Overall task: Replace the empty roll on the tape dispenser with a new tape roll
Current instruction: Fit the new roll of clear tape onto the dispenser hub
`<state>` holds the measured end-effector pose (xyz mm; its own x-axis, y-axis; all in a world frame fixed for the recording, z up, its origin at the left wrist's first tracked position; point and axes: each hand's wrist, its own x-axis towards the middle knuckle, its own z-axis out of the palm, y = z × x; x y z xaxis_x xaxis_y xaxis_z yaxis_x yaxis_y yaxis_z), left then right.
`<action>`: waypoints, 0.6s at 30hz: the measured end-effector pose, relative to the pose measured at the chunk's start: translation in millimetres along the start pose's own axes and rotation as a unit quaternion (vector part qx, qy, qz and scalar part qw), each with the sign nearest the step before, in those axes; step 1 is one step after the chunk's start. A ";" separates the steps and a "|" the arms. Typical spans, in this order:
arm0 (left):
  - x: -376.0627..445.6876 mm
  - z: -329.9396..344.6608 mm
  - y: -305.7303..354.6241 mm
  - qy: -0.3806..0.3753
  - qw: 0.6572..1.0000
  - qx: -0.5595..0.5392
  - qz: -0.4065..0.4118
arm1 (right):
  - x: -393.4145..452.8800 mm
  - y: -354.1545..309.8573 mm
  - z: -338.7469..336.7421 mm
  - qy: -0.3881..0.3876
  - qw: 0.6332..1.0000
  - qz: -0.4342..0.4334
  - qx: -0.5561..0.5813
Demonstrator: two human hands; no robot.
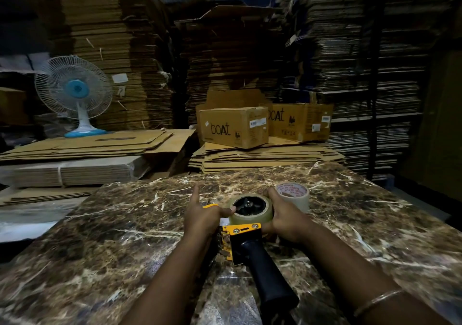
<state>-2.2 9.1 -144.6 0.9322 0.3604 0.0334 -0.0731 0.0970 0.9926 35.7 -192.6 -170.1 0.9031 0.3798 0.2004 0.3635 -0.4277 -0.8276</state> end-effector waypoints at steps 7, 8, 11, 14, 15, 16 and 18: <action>-2.7 3.3 -4.1 0.003 0.996 -0.087 0.014 | -6.2 -12.0 -2.6 0.063 0.991 0.016 0.118; -4.3 3.3 -4.0 0.009 0.994 -0.107 0.008 | -6.9 -14.4 -2.8 0.085 0.992 0.008 0.091; 10.0 -2.2 -19.6 0.011 0.980 -0.180 -0.085 | -7.5 -17.0 -2.8 0.107 0.994 -0.008 0.026; 6.2 -0.5 -16.2 0.043 0.982 -0.170 -0.062 | -8.5 -18.9 -3.3 0.117 0.993 -0.004 -0.011; 4.8 0.1 -14.6 0.050 0.983 -0.168 -0.048 | -8.9 -19.6 -3.1 0.116 0.993 -0.005 -0.010; 4.6 0.9 -15.5 0.063 0.983 -0.169 -0.044 | -8.9 -20.7 -2.7 0.115 0.993 -0.011 -0.012; 11.6 -1.1 -21.4 0.086 0.982 -0.167 -0.029 | -8.0 -23.0 -2.6 0.117 0.992 -0.031 -0.029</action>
<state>9.8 12.2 -165.6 0.8670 0.4934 -0.0704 -0.1602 0.4098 0.8980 20.7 -187.9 -151.3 0.9049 0.2086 0.3710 0.4256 -0.4585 -0.7802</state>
